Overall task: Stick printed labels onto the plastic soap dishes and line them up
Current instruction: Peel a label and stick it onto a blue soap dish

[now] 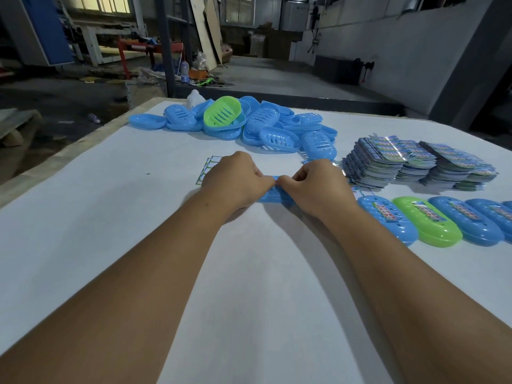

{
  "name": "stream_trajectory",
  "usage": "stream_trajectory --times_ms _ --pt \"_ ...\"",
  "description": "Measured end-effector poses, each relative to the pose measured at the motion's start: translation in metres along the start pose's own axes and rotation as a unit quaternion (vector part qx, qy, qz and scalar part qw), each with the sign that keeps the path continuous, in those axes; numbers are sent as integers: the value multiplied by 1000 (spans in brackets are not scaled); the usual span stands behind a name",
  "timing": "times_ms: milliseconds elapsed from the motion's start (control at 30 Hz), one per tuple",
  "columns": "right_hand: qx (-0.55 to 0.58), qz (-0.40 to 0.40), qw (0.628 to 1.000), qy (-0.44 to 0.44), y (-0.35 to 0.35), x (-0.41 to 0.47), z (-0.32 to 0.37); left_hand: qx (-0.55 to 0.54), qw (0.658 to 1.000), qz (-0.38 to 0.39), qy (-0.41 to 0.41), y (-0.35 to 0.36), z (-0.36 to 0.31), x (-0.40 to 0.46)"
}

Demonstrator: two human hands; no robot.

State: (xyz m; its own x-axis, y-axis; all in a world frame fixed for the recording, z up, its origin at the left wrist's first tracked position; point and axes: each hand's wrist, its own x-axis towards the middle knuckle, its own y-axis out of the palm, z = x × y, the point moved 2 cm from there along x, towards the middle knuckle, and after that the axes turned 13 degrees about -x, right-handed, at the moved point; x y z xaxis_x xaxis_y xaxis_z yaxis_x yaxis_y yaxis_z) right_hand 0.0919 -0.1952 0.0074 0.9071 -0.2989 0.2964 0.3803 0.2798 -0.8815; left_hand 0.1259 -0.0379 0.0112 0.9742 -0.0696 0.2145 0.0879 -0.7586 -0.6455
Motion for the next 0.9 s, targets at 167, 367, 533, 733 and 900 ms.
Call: stream_trajectory --times_ms 167,367,533,733,900 --pt "-51 -12 999 -9 -3 2 2 60 998 -22 20 1 -6 -5" --pt "-54 6 998 -8 -4 4 -1 1 1000 -16 -10 2 -3 -4" --pt "21 35 991 -131 -3 -5 10 -86 996 -10 -25 6 4 -5" --pt "-9 86 972 -217 -11 -21 20 -277 960 6 -52 6 1 -8" --pt "-104 100 972 -185 -17 -20 11 -261 965 -17 -27 5 3 -6"
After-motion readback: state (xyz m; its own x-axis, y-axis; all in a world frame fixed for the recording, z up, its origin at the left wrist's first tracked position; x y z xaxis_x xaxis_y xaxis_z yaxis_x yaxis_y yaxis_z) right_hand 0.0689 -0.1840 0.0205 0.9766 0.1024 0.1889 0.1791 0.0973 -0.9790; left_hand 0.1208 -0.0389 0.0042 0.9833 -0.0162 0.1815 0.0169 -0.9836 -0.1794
